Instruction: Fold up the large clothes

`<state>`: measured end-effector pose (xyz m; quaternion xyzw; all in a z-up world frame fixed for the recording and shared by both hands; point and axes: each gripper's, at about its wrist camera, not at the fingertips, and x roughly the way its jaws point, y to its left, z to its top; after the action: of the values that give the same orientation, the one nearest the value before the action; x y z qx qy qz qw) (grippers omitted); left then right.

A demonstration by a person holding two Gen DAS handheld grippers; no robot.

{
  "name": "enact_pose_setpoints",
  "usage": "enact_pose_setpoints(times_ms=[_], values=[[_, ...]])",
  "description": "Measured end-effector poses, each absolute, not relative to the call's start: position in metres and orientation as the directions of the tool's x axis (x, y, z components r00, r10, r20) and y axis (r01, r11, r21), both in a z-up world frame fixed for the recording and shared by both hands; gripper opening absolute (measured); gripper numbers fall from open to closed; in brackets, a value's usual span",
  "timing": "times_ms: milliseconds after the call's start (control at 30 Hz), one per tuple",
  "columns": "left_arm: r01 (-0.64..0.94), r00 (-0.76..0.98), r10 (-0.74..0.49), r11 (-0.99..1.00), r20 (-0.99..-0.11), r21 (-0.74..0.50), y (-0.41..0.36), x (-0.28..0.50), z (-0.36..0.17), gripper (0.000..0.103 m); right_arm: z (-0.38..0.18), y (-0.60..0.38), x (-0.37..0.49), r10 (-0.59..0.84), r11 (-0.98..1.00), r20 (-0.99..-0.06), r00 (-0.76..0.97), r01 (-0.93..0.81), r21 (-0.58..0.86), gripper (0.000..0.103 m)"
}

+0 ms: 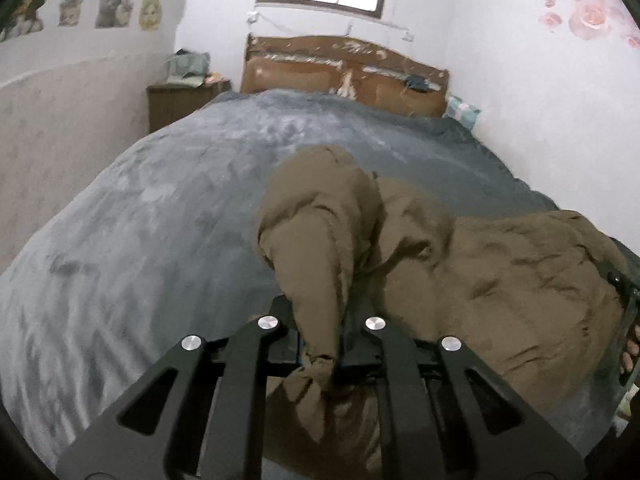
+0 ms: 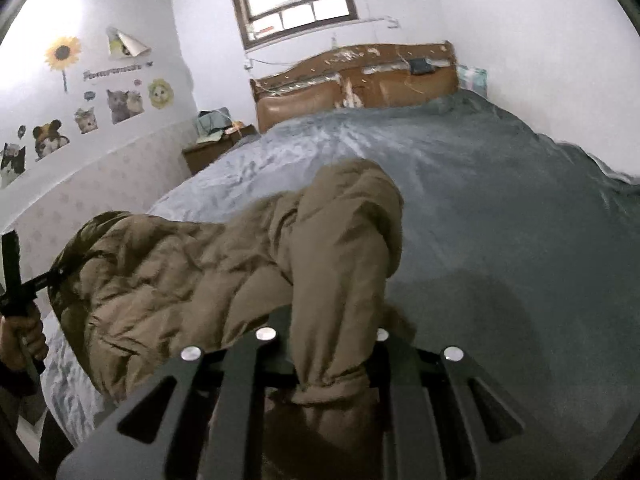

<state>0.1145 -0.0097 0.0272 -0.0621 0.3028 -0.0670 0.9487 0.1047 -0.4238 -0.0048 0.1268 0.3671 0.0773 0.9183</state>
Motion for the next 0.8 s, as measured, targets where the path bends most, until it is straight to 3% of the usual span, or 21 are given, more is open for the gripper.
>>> enact_pose_setpoints(times_ms=[100, 133, 167, 233, 267, 300, 367, 500, 667, 800], values=[[0.068, 0.770, -0.127, 0.991, -0.626, -0.118, -0.008, 0.109, -0.013, 0.023, -0.041, -0.428, 0.098, 0.204, 0.970, -0.735, 0.647, -0.034, 0.240, 0.032], [0.037, 0.741, -0.109, 0.992, -0.663, -0.122, -0.002, 0.112, -0.038, 0.035, -0.060, -0.429, 0.099, 0.192, 0.974, -0.768, 0.611, -0.020, 0.228, 0.047], [0.011, 0.727, -0.099, 0.991, -0.680, -0.132, 0.004, 0.112, -0.052, 0.056, -0.075, -0.429, 0.099, 0.171, 0.978, -0.791, 0.587, -0.005, 0.208, 0.060], [-0.053, 0.729, -0.088, 0.982, -0.679, -0.184, 0.023, 0.106, -0.070, 0.076, -0.079, -0.435, 0.092, 0.145, 0.977, -0.789, 0.597, 0.040, 0.210, 0.070], [-0.073, 0.740, -0.090, 0.974, -0.666, -0.213, 0.032, 0.098, -0.068, 0.080, -0.072, -0.439, 0.086, 0.125, 0.976, -0.779, 0.615, 0.067, 0.209, 0.073], [-0.082, 0.752, -0.081, 0.973, -0.654, -0.214, 0.038, 0.090, -0.062, 0.082, -0.063, -0.441, 0.079, 0.108, 0.977, -0.767, 0.633, 0.076, 0.200, 0.075], [-0.130, 0.795, 0.040, 0.986, -0.606, -0.106, 0.045, 0.065, -0.038, 0.089, -0.031, -0.444, 0.059, 0.034, 0.983, -0.720, 0.693, 0.107, 0.149, 0.090], [-0.184, 0.868, 0.167, 0.983, -0.467, 0.010, 0.035, 0.008, 0.011, 0.098, 0.025, -0.429, 0.011, -0.078, 0.979, -0.638, 0.766, 0.180, 0.096, 0.101], [-0.220, 0.930, 0.221, 0.975, -0.293, 0.037, -0.004, -0.081, 0.051, 0.100, 0.060, -0.381, -0.047, -0.104, 0.954, -0.586, 0.804, 0.246, 0.169, 0.101], [-0.151, 0.942, 0.129, 0.987, -0.310, -0.049, -0.031, -0.123, 0.047, 0.100, 0.054, -0.332, -0.078, -0.098, 0.955, -0.601, 0.793, 0.244, 0.168, 0.101]])
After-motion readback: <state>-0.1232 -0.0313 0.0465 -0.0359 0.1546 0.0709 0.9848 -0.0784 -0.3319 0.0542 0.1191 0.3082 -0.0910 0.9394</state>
